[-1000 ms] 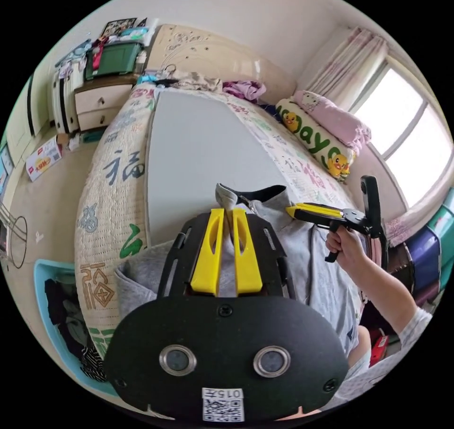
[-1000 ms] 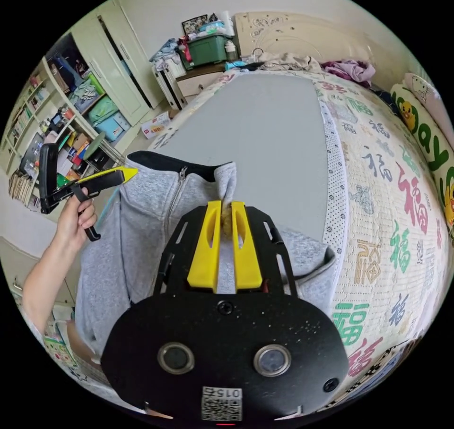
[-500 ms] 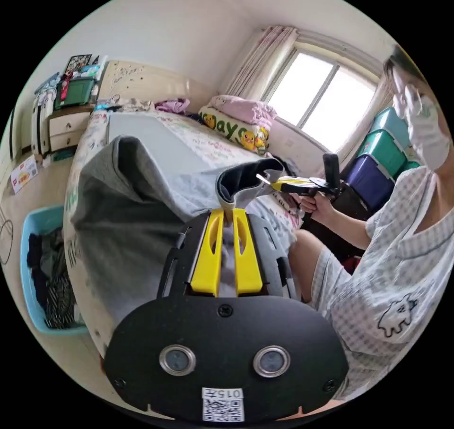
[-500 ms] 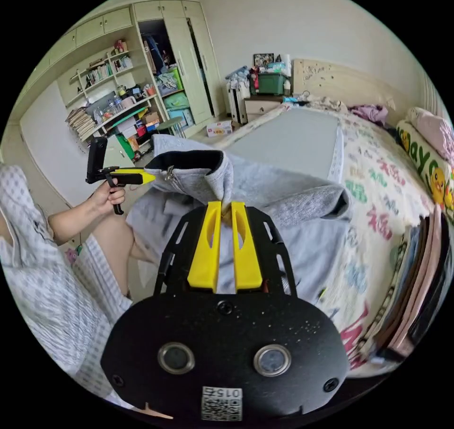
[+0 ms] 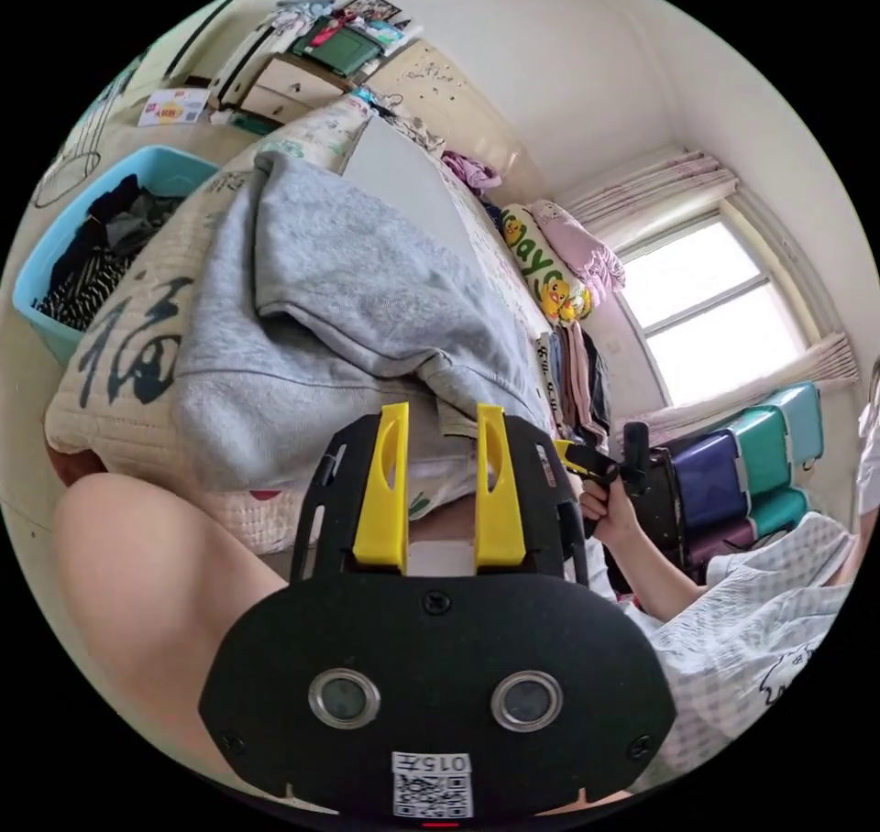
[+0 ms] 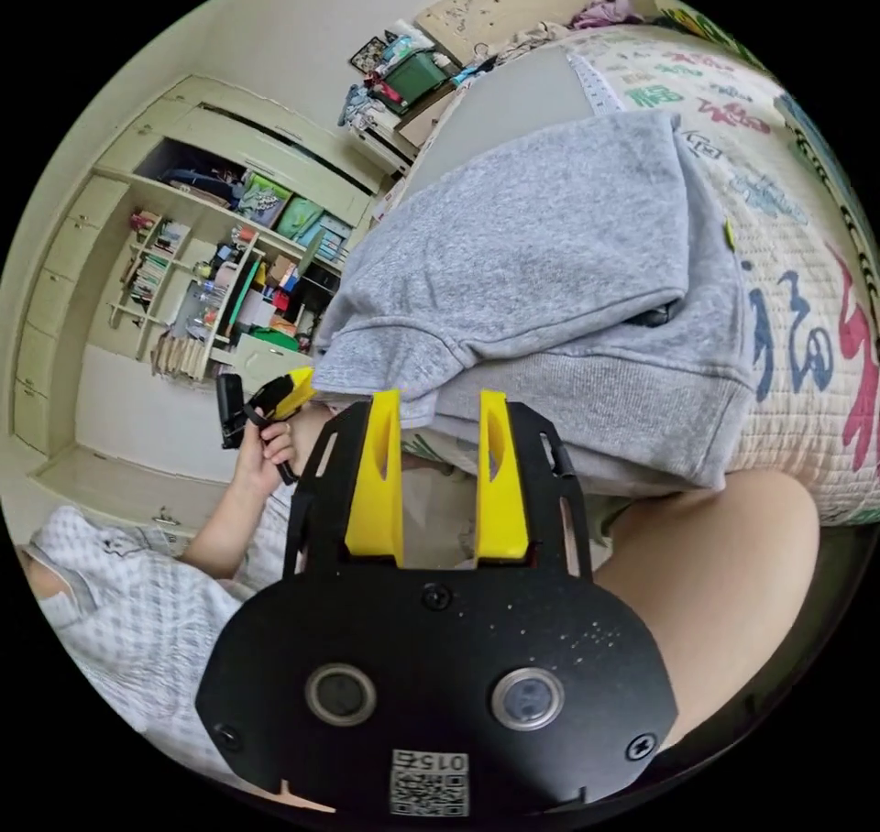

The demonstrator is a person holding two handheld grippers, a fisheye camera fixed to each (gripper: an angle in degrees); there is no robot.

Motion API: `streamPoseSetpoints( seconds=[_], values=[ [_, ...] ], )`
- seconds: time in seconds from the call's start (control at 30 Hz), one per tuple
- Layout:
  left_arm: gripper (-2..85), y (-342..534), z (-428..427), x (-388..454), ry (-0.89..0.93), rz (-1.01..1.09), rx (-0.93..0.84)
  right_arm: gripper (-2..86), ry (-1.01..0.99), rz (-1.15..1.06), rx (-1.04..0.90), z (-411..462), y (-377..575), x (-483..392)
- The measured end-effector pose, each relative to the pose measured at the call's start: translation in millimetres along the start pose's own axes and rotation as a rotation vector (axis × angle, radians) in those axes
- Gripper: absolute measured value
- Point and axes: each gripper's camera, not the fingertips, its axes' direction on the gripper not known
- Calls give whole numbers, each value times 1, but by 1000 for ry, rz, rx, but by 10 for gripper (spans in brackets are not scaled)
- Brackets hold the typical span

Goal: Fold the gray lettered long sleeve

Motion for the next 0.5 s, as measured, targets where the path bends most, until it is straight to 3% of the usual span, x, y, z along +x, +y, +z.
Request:
streamPoseSetpoints(
  seconds=[0.13, 0.27, 0.5],
  values=[
    [116, 2, 4, 3, 66, 2, -7, 130, -155, 44, 130, -2, 23, -2],
    [124, 2, 14, 17, -3, 39, -37, 129, -69, 101, 96, 15, 31, 1],
    [71, 3, 16, 43, -24, 107, -76, 35, -125, 133, 115, 7, 46, -12]
  ],
)
